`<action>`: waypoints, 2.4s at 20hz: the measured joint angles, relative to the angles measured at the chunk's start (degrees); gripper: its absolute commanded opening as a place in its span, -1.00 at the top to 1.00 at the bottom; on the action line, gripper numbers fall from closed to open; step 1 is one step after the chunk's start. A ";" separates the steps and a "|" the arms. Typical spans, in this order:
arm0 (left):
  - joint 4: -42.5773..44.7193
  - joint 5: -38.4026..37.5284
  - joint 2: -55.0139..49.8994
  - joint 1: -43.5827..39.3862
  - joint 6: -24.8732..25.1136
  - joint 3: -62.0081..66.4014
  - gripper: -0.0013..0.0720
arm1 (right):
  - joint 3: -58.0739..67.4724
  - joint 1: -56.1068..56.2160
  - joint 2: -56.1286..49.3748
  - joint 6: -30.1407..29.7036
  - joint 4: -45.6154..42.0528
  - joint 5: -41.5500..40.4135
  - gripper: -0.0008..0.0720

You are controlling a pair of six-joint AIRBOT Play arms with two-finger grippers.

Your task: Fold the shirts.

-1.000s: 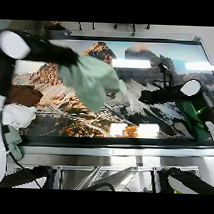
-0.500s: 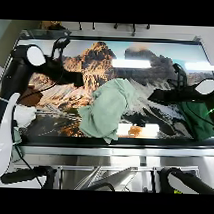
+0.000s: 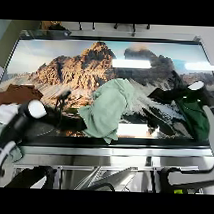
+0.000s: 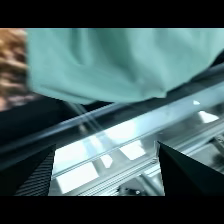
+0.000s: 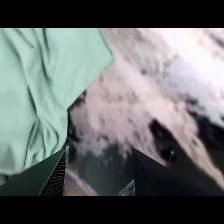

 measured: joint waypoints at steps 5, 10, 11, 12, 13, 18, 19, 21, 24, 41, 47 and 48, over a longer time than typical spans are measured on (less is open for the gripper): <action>-7.15 17.38 4.98 -4.48 -1.95 -16.68 -0.96 | 6.49 6.01 -12.02 -2.54 3.19 -4.04 -0.28; -9.01 29.86 5.95 -4.96 -2.78 -21.09 -0.94 | 9.79 10.95 -17.33 -3.37 6.88 -8.85 0.40; -9.09 31.56 5.97 -4.48 -2.91 -21.35 -0.65 | 10.10 11.50 -17.92 -3.69 7.52 -9.49 0.40; -9.22 33.09 5.97 -3.69 -2.89 -21.55 -0.30 | 10.36 11.89 -18.25 -4.24 7.72 -9.86 0.45; -9.27 34.05 5.77 -2.86 -2.89 -21.68 -0.29 | 10.60 12.17 -18.53 -4.66 8.37 -10.12 0.73; -9.38 32.63 2.27 -0.35 -0.59 -21.99 -0.29 | 11.13 12.63 -18.97 -5.95 9.99 -10.47 0.73; -9.40 31.87 1.53 -0.20 -0.02 -21.99 -0.29 | 11.17 12.66 -18.99 -6.14 10.10 -10.45 0.73; -9.46 31.56 0.28 -0.02 0.79 -22.01 -0.29 | 11.23 12.70 -19.02 -6.32 10.29 -10.43 0.74; -12.83 34.18 -2.21 0.11 1.84 -21.94 0.36 | 11.26 12.72 -19.04 -6.36 10.56 -10.38 0.92; -10.93 11.65 -17.57 30.99 18.91 15.91 0.90 | -7.58 5.25 12.83 4.92 -8.09 11.52 0.93; -10.51 1.22 -28.87 29.57 20.52 28.55 -0.96 | -17.92 5.62 20.83 7.96 -7.87 10.16 -0.18; -10.36 -1.05 -29.79 29.35 20.44 30.58 -0.96 | -18.36 5.57 21.20 7.93 -7.82 10.08 -0.28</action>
